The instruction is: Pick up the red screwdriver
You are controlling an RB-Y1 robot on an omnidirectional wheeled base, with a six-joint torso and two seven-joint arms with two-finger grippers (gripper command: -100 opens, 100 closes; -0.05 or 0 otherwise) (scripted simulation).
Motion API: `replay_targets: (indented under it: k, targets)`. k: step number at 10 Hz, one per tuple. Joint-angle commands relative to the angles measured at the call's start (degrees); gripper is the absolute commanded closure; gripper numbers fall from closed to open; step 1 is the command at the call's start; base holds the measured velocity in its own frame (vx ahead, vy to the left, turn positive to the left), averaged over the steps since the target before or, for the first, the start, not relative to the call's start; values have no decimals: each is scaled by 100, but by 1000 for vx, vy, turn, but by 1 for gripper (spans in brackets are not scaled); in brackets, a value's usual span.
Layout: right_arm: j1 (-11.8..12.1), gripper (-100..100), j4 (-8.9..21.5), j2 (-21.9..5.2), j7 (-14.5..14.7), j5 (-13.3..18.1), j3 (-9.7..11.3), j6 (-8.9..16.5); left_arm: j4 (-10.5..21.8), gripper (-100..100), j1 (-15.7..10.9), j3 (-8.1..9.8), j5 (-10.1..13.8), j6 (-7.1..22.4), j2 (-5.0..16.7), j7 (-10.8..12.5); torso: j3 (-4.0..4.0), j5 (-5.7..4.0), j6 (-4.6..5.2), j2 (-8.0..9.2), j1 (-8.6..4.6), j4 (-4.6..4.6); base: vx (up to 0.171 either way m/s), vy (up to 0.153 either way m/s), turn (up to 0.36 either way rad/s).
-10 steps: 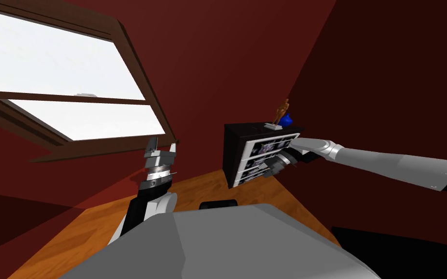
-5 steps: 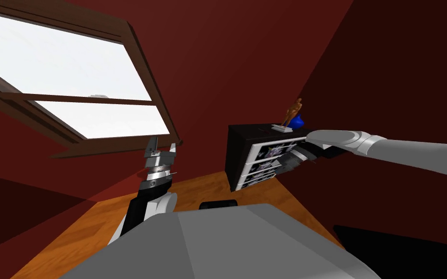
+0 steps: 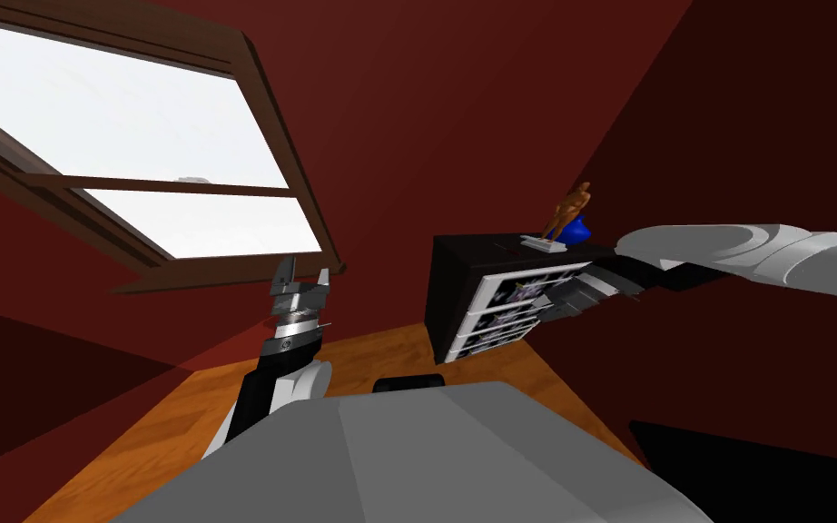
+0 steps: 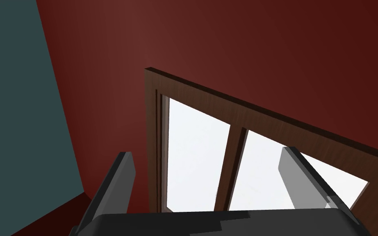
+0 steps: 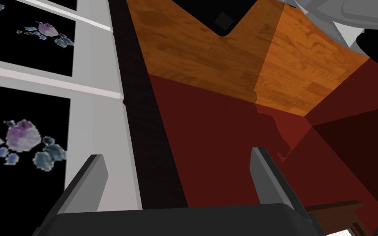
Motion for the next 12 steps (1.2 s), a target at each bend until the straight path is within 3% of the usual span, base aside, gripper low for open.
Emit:
replay_targets:
  k: [1, 2, 3, 4, 5, 6, 7, 8, 9, 10, 11, 12]
  targets:
    - [-178, -100, 81, -286, -50, 50, 104, -68, 0, 0, 0, 0, 0, 0, 0, 0, 0, 0, 0, 0, 0, 0, 93, 15, 95]
    - [-178, -100, 81, -385, -50, 50, 104, -68, 0, 0, 1, 0, 0, 0, 0, 0, -3, 0, 3, -4, -2, -1, 44, 9, -7]
    - [-458, -100, 247, -589, -101, 139, 348, -164, 0, 0, 0, 0, 0, 0, 0, 0, 3, -1, 4, 8, -3, 1, 78, 18, 137]
    - [-477, -100, 247, -813, -101, 139, 348, -164, 0, 0, 0, 0, 0, 0, 0, 0, 1, 0, 1, 2, -1, 1, 90, 6, 78]
    - [-712, -100, 400, -1043, -144, 220, 585, -250, 0, 0, 1, 0, 0, 0, 0, 0, -1, -1, 4, -1, -4, -1, 155, 37, 151]
    - [-759, -100, 400, -1213, -144, 220, 585, -250, 0, 0, 1, 0, 0, 0, 0, 0, -13, 0, 0, -22, 5, -5, 129, 31, 72]
    - [-994, -100, 539, -1361, -180, 293, 800, -326, -1, 0, 1, 0, 0, 0, 0, 0, -14, 0, 2, -20, 5, -7, 139, 15, 139]
    - [-1022, -100, 539, -1582, -180, 293, 813, -326, 0, 0, 1, 0, 0, 0, 0, 0, -14, -1, 1, -23, 0, -6, 115, 0, 59]
    - [-1259, -100, 660, -1773, -208, 356, 1033, -392, -1, 0, 1, 1, 0, 0, 0, 0, -11, -2, 3, -16, -5, -5, 147, 7, 125]
    - [-1263, -100, 660, -1912, -208, 356, 1033, -392, 0, 0, 1, 0, 0, 0, 0, 0, -15, -2, 0, -24, -4, -7, 136, 3, 63]
    - [-1482, -100, 761, -2080, -229, 411, 1243, -447, -1, 0, 1, 1, 0, 0, 0, 0, -15, -3, 2, -22, -5, -7, 160, 1, 154]
    - [-1482, -100, 761, -2197, -229, 411, 1243, -447, 0, 0, 1, 0, 0, 0, 0, 0, -19, -4, -1, -31, -7, -9, 150, -11, 55]
